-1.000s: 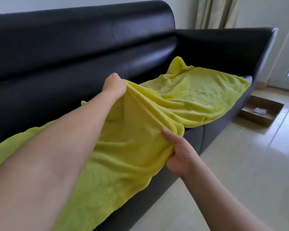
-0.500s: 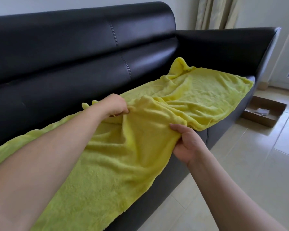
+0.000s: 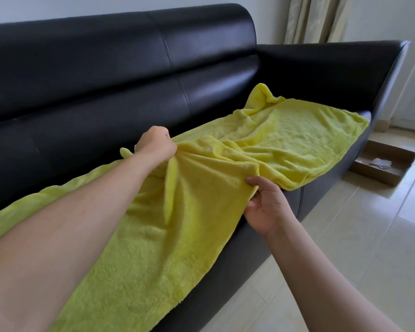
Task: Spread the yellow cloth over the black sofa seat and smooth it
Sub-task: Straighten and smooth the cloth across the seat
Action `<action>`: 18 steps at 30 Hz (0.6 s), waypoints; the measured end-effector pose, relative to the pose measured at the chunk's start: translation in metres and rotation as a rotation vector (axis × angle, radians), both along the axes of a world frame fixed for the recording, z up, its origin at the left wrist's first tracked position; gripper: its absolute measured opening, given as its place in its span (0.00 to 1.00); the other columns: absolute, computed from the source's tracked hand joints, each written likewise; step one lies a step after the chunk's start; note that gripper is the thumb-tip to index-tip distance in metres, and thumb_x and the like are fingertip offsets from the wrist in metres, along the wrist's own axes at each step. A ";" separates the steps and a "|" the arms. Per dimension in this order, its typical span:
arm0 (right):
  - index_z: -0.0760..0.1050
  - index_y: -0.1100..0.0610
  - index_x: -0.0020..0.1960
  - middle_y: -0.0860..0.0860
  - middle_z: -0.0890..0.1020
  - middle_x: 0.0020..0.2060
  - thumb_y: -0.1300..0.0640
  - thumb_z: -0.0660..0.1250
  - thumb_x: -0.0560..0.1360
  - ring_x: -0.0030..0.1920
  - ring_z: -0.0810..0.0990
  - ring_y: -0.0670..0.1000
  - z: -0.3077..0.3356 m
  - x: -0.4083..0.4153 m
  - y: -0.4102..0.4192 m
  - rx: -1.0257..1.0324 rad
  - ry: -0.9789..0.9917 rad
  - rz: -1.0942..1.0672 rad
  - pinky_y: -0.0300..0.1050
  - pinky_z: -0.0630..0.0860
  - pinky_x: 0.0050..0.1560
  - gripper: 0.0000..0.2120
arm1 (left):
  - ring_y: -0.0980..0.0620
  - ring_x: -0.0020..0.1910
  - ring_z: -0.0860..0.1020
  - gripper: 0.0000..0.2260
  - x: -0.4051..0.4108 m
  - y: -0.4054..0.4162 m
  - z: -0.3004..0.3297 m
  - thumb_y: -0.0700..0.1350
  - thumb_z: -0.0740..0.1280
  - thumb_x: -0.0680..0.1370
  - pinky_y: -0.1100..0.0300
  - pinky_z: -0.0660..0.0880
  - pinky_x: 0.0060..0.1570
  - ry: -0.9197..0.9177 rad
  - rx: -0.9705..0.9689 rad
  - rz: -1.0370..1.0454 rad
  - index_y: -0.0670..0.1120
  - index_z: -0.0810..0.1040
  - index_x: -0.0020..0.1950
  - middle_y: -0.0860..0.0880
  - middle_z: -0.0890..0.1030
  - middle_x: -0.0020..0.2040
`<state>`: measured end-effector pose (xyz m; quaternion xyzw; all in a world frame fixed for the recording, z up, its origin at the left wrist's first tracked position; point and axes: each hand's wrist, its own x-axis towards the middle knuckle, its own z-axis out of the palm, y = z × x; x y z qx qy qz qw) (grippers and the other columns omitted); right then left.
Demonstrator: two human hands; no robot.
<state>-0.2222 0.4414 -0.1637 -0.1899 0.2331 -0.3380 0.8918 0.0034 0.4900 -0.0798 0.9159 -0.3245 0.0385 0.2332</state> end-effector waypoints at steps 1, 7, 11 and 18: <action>0.75 0.61 0.62 0.59 0.84 0.51 0.68 0.65 0.74 0.51 0.84 0.59 0.001 0.000 0.000 0.020 -0.005 -0.023 0.55 0.81 0.53 0.17 | 0.43 0.46 0.77 0.05 -0.001 0.000 -0.002 0.36 0.63 0.72 0.55 0.73 0.41 -0.007 -0.006 -0.002 0.44 0.77 0.43 0.47 0.79 0.43; 0.77 0.59 0.59 0.57 0.84 0.53 0.67 0.71 0.72 0.52 0.84 0.58 0.002 0.001 -0.003 -0.007 0.063 -0.082 0.56 0.80 0.55 0.16 | 0.43 0.45 0.76 0.08 -0.007 0.003 -0.006 0.35 0.61 0.72 0.53 0.63 0.39 -0.180 0.038 0.046 0.44 0.76 0.48 0.46 0.78 0.45; 0.77 0.59 0.50 0.55 0.84 0.50 0.69 0.70 0.73 0.49 0.84 0.56 0.001 0.001 -0.008 -0.069 0.183 -0.085 0.52 0.81 0.48 0.09 | 0.42 0.44 0.76 0.09 -0.004 0.006 -0.011 0.34 0.61 0.70 0.53 0.70 0.40 -0.252 0.038 0.013 0.43 0.74 0.46 0.46 0.77 0.46; 0.72 0.54 0.41 0.53 0.80 0.43 0.64 0.71 0.72 0.41 0.79 0.53 -0.008 0.005 -0.016 -0.321 0.458 -0.182 0.46 0.78 0.37 0.09 | 0.40 0.43 0.74 0.08 -0.002 0.004 -0.024 0.33 0.61 0.71 0.50 0.67 0.46 -0.472 0.085 -0.052 0.44 0.71 0.46 0.44 0.75 0.48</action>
